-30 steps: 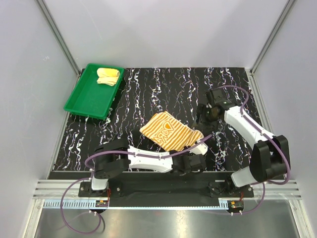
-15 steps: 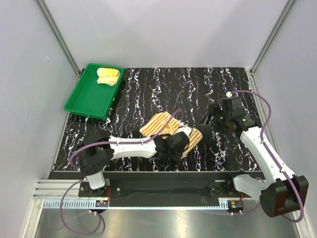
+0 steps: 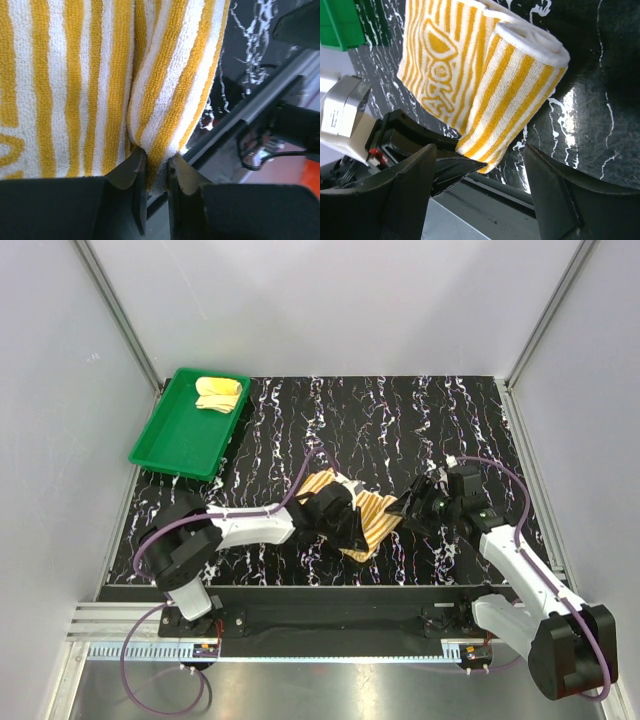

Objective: Roll the towels
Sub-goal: Roll the towel

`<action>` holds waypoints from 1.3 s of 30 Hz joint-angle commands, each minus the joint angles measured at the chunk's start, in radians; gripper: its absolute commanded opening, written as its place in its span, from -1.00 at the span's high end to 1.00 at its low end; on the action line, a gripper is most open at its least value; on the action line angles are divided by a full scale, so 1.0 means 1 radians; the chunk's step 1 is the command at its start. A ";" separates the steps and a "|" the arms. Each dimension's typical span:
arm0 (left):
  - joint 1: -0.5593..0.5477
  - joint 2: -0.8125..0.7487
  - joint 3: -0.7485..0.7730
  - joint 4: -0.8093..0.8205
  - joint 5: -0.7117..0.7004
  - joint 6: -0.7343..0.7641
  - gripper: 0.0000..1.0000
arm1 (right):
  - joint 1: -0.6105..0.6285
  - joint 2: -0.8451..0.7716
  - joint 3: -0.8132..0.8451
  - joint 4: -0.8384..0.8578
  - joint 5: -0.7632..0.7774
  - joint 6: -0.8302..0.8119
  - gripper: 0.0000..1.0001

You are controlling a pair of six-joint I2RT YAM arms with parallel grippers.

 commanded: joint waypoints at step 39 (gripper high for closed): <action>0.119 0.144 -0.376 0.905 0.322 -0.613 1.00 | 0.082 0.327 -0.268 0.708 -0.072 0.172 -0.40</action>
